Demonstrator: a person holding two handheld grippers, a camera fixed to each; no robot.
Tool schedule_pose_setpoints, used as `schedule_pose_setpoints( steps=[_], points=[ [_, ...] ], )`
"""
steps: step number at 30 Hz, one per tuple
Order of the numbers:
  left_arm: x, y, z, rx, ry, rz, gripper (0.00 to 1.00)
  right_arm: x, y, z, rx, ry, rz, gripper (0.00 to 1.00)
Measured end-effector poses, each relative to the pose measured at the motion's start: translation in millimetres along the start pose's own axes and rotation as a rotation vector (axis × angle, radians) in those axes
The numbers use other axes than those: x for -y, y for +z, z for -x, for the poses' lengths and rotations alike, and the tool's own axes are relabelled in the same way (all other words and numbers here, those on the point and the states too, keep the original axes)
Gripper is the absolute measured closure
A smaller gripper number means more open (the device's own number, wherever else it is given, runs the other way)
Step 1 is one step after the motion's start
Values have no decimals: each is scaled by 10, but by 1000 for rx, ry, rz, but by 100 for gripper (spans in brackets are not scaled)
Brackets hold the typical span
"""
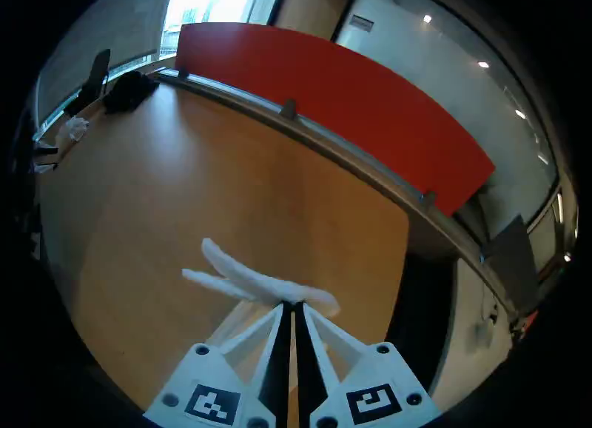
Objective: Fold towel
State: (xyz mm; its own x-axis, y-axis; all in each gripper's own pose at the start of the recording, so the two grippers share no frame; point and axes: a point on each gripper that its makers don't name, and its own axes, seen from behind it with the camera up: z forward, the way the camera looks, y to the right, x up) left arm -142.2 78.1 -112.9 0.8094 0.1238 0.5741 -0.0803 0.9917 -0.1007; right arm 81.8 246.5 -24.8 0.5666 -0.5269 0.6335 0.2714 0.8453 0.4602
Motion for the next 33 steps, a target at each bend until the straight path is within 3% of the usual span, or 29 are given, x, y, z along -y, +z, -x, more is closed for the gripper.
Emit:
schedule_pose_setpoints(
  steps=[15,33],
  points=[
    [-14,-37,42,5,6,3,3,83,-23,883,115,114,23,97],
    [54,-72,95,14,5,-13,3,78,112,1444,226,195,71,97]
  ],
)
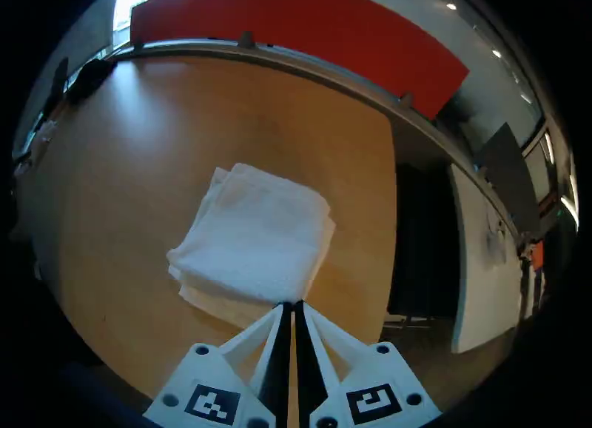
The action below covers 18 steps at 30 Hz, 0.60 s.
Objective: Fold towel
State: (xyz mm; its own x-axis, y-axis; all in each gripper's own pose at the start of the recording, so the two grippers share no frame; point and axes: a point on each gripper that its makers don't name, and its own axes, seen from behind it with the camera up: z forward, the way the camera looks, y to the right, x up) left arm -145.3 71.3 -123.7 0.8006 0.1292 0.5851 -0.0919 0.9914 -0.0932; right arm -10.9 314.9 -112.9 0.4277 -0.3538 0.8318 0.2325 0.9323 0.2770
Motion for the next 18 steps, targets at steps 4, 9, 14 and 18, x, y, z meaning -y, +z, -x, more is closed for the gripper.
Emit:
schedule_pose_setpoints(
  steps=[4,9,14,18],
  points=[
    [16,2,6,2,1,-3,3,-2,51,90,18,18,8,97],
    [33,3,14,5,5,-6,3,-13,103,192,39,45,17,97],
    [46,2,14,6,5,-9,3,-25,147,287,60,65,27,97],
    [52,7,15,7,5,-9,3,-8,174,339,75,70,28,97]
  ],
)
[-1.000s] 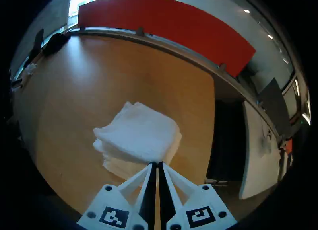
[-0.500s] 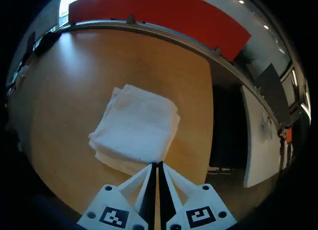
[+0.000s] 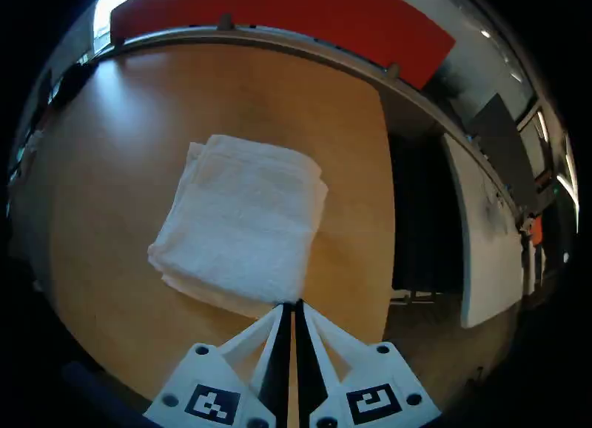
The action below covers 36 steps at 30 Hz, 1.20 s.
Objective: Fold towel
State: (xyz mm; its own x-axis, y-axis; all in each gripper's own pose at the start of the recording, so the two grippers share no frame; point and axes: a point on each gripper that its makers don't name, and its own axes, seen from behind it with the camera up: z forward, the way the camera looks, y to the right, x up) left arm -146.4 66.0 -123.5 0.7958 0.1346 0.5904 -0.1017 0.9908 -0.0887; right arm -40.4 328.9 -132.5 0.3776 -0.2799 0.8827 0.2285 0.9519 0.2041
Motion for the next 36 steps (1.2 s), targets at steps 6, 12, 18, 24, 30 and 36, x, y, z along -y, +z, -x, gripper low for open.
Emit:
schedule_pose_setpoints(
  steps=[6,12,18,24,30,36],
  points=[
    [5,-1,-5,1,2,-2,3,33,57,85,26,0,0,97],
    [33,-7,-3,1,1,-7,3,34,89,118,33,8,5,97],
    [34,-2,-11,2,1,-8,3,31,95,107,33,9,11,97],
    [14,11,-27,-1,0,-4,3,51,78,103,26,9,15,90],
    [10,21,-39,-4,1,0,3,56,42,114,18,11,27,60],
    [19,29,-40,-7,-2,5,3,95,5,77,-3,35,28,10]
  ],
)
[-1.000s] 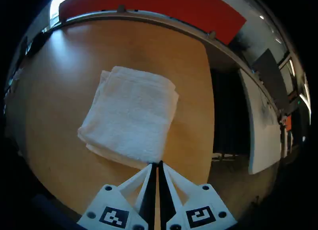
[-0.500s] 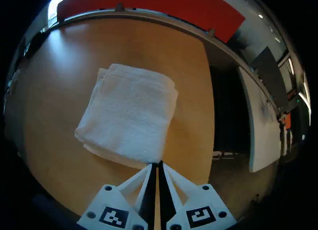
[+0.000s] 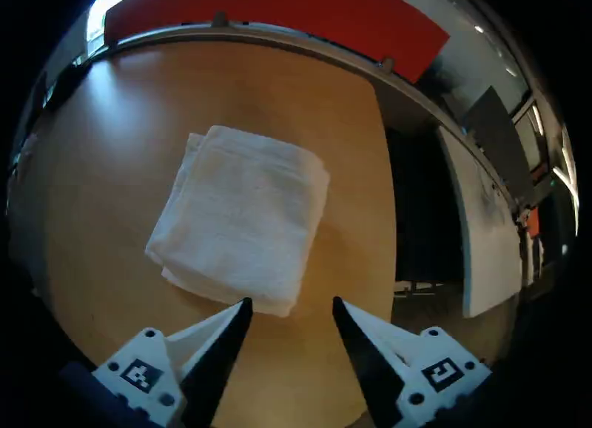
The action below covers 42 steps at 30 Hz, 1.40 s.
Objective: Fold towel
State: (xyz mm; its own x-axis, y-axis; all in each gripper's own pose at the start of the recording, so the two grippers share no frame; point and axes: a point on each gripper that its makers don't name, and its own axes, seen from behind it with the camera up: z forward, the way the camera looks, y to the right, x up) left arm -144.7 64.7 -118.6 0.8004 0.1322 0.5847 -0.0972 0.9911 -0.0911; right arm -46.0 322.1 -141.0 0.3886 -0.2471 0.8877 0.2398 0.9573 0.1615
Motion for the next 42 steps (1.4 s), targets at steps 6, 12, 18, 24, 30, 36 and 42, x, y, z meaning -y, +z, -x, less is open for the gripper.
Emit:
schedule_pose_setpoints(
  steps=[6,12,18,24,30,36,42],
  points=[
    [27,-6,5,-3,-4,0,3,45,-34,-79,-25,28,1,0],
    [52,-18,8,-4,-10,-1,3,100,-56,-140,-45,57,-3,0],
    [79,-20,3,-7,-18,-6,3,199,-61,-263,-87,156,-22,0],
    [93,-17,-2,-9,-30,-10,3,258,-75,-377,-128,264,-32,0],
    [92,-10,5,-8,-49,-9,3,277,-103,-418,-151,303,-25,0],
    [86,10,-25,-11,-58,-4,3,293,-171,-494,-192,329,-8,0],
    [98,34,-70,-16,-67,-2,3,290,-314,-701,-290,357,29,0]
  ],
)
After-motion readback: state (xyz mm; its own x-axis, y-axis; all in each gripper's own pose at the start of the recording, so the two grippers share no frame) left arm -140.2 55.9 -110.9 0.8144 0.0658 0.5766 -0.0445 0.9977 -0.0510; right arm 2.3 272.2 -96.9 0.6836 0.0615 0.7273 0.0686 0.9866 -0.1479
